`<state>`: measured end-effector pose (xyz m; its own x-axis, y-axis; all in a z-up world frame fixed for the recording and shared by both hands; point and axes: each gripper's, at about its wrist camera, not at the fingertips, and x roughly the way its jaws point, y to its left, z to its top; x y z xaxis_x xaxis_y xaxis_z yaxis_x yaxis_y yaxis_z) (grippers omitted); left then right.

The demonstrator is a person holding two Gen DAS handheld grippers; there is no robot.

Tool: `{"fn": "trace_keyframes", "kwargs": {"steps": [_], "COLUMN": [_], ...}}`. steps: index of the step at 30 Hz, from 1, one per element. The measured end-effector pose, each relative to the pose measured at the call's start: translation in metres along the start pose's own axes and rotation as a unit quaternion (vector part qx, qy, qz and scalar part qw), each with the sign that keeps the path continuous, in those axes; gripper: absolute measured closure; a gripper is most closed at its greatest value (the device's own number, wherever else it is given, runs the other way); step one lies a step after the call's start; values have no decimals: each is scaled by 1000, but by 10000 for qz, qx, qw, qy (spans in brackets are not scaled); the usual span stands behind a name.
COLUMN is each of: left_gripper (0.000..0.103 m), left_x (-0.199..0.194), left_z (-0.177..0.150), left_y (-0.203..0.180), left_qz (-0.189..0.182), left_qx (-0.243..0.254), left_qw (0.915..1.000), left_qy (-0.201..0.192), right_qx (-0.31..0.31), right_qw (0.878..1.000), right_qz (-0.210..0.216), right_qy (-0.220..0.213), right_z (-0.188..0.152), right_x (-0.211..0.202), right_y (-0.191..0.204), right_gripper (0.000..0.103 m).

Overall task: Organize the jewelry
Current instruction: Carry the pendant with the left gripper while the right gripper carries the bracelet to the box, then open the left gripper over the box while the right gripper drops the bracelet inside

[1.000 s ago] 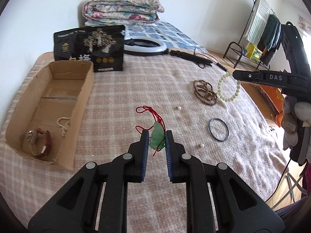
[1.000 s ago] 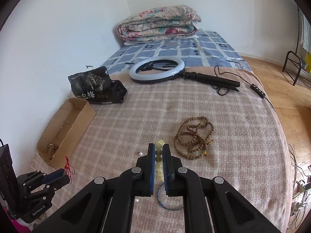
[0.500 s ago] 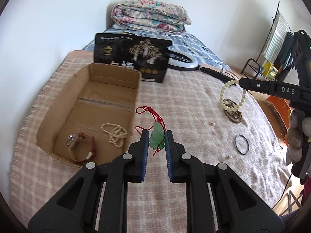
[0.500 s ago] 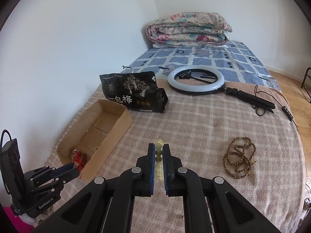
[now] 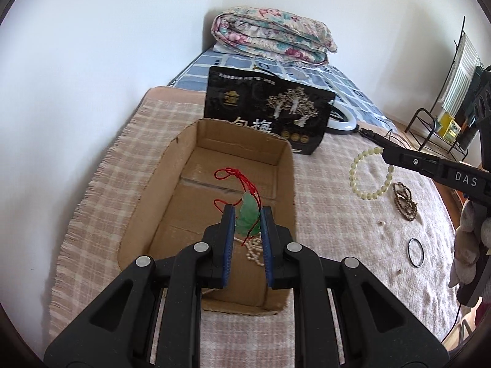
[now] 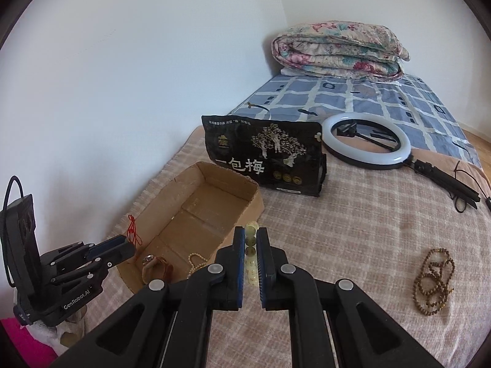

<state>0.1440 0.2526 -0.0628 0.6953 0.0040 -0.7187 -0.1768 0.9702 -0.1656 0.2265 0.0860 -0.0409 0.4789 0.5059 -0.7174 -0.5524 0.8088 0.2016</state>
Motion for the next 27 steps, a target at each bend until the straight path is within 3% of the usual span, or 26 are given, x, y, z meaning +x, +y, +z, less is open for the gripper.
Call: {"fn": "trace_keyframes", "kwargs": {"steps": [20,23,24,25,27], "left_gripper": [88,87,76,57,49], "left_x": [32,33,33,33,30], "left_z": [2,3,3,4,4], "left_y": [31,32,33,33,33], "left_qz": [150,180,181,178,233], "left_qx": [-67,-122,-151,-174,-178], "left_qw": [9993,9992,9990,9990,9993], "left_qy": [330,350,367,361,243], "right_qx": [-103,-80,-68,-60,-70], "right_qw": [9977,9977,9979,9982,9984], "right_qz": [617,609,595,553,511], "right_qy": [276,282,263,243,239], "right_z": [11,10,10,10,10], "right_x": [75,78,78,77,75], "right_y": [43,44,43,43,43], "right_gripper": [97,86,75,65,60]}}
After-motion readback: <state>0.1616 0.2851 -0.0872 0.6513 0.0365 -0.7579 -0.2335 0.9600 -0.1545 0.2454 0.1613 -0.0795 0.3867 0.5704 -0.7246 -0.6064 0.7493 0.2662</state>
